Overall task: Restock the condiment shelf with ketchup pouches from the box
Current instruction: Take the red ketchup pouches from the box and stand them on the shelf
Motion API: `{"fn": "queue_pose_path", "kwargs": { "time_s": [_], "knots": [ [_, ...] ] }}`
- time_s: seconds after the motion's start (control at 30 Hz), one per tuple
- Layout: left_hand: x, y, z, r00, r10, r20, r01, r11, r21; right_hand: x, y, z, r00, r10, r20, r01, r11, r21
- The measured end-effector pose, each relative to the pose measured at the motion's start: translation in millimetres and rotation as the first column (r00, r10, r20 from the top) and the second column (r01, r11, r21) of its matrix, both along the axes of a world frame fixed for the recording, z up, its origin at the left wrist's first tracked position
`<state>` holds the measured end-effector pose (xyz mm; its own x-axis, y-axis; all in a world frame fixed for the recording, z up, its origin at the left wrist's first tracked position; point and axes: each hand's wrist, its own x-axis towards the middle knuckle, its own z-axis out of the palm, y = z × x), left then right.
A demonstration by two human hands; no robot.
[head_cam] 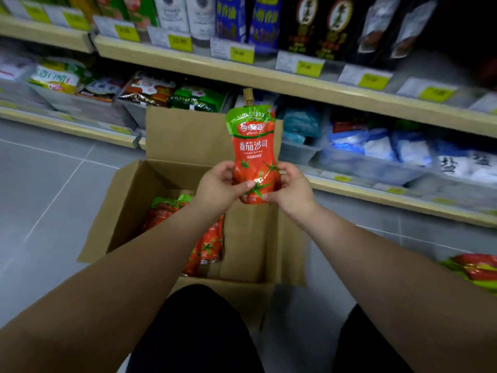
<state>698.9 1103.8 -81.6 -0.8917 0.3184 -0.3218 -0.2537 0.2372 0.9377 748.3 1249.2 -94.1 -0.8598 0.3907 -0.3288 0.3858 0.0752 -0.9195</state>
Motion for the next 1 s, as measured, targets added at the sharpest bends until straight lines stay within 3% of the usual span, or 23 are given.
{"fn": "queue_pose_path", "kwargs": {
  "time_s": [0.23,0.37,0.67,1.0],
  "knots": [
    [-2.1,84.1,49.2,0.955,-0.060,-0.290,0.067,0.998,0.014,11.9,68.5,42.6,0.962,-0.138,-0.235,0.196,0.950,0.244],
    [5.4,135.1,63.6,0.907,-0.108,-0.408,0.134,0.990,0.036,26.8,112.1,54.4,0.923,-0.186,-0.338,0.317,0.864,0.390],
    [9.8,266.9,92.2,0.792,-0.135,-0.596,0.185,0.982,0.024,41.5,226.1,92.2,0.825,-0.245,-0.510,0.488,0.764,0.423],
    [-16.4,359.1,104.5,0.626,-0.049,-0.778,0.040,0.999,-0.030,10.1,319.8,113.1,0.817,-0.198,-0.542,0.510,0.686,0.519]
  ]
}}
